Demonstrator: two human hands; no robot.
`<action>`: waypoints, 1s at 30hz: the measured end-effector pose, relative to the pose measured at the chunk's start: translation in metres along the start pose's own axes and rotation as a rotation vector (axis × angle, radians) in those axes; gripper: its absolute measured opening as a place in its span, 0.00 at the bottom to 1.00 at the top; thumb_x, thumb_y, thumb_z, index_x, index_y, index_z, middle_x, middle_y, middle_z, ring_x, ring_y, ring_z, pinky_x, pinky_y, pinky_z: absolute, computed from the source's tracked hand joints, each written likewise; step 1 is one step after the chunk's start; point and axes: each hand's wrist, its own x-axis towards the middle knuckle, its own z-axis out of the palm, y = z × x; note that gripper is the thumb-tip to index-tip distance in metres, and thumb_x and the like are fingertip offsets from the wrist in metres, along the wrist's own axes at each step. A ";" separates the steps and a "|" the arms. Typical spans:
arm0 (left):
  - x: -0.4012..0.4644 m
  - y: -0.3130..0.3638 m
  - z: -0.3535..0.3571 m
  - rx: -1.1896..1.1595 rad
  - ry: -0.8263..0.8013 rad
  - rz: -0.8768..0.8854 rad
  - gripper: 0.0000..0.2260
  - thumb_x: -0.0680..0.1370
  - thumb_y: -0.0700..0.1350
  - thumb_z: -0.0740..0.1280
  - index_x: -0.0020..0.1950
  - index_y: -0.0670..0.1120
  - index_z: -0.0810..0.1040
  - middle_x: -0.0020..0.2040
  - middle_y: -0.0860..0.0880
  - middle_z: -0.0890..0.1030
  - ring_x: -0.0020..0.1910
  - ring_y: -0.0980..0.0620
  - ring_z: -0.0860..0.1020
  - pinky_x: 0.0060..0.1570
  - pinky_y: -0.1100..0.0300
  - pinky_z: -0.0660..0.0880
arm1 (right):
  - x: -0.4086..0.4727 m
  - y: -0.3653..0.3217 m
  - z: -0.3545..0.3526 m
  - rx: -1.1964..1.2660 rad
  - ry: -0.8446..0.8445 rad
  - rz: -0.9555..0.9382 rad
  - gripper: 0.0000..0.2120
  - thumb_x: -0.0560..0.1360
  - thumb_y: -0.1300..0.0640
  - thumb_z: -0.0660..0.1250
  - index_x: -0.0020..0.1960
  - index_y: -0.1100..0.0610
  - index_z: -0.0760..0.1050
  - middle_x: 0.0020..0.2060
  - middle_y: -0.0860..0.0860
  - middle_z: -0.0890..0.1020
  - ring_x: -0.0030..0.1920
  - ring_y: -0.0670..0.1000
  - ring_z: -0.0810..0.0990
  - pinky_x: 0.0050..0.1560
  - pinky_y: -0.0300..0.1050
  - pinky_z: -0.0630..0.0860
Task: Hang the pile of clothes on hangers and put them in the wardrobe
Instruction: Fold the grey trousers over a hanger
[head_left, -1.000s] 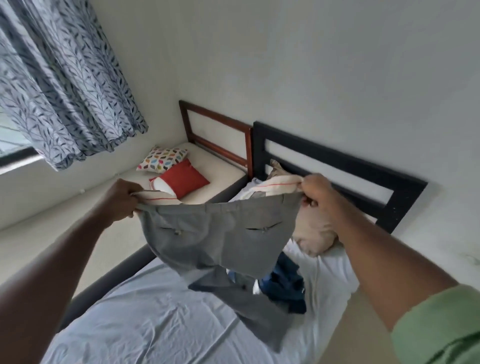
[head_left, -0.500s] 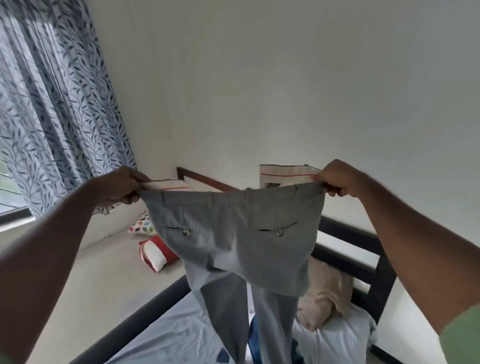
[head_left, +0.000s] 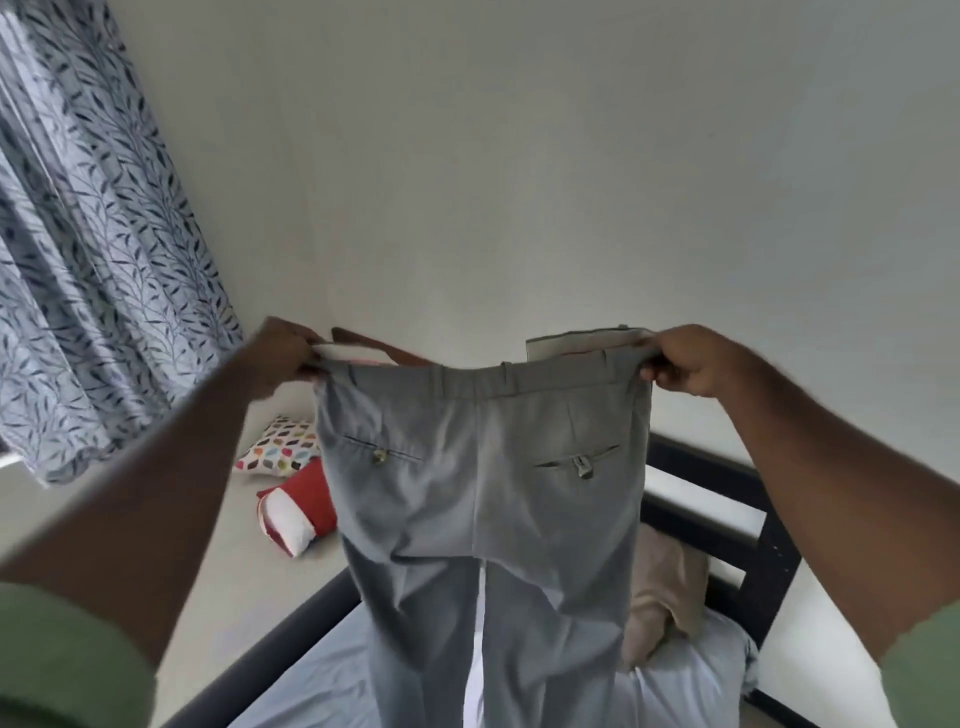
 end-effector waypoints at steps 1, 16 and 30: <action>0.002 0.003 0.016 -0.016 -0.001 0.019 0.12 0.75 0.21 0.58 0.43 0.32 0.78 0.41 0.34 0.78 0.26 0.47 0.79 0.25 0.63 0.79 | 0.015 0.004 0.002 0.062 0.006 -0.013 0.05 0.80 0.68 0.64 0.49 0.61 0.77 0.34 0.56 0.81 0.23 0.48 0.79 0.20 0.36 0.73; 0.079 0.083 0.095 -0.102 0.256 0.387 0.28 0.65 0.31 0.56 0.59 0.41 0.85 0.54 0.40 0.84 0.56 0.44 0.82 0.59 0.54 0.80 | 0.047 -0.064 -0.063 0.371 0.336 -0.350 0.13 0.67 0.67 0.71 0.50 0.68 0.82 0.47 0.63 0.85 0.38 0.57 0.85 0.35 0.46 0.82; -0.153 -0.314 0.005 0.491 -0.121 0.143 0.17 0.72 0.26 0.66 0.57 0.38 0.85 0.57 0.37 0.83 0.59 0.40 0.81 0.59 0.59 0.69 | -0.190 0.281 0.136 -0.146 0.174 0.124 0.13 0.77 0.57 0.74 0.41 0.65 0.76 0.31 0.61 0.80 0.20 0.50 0.78 0.22 0.41 0.76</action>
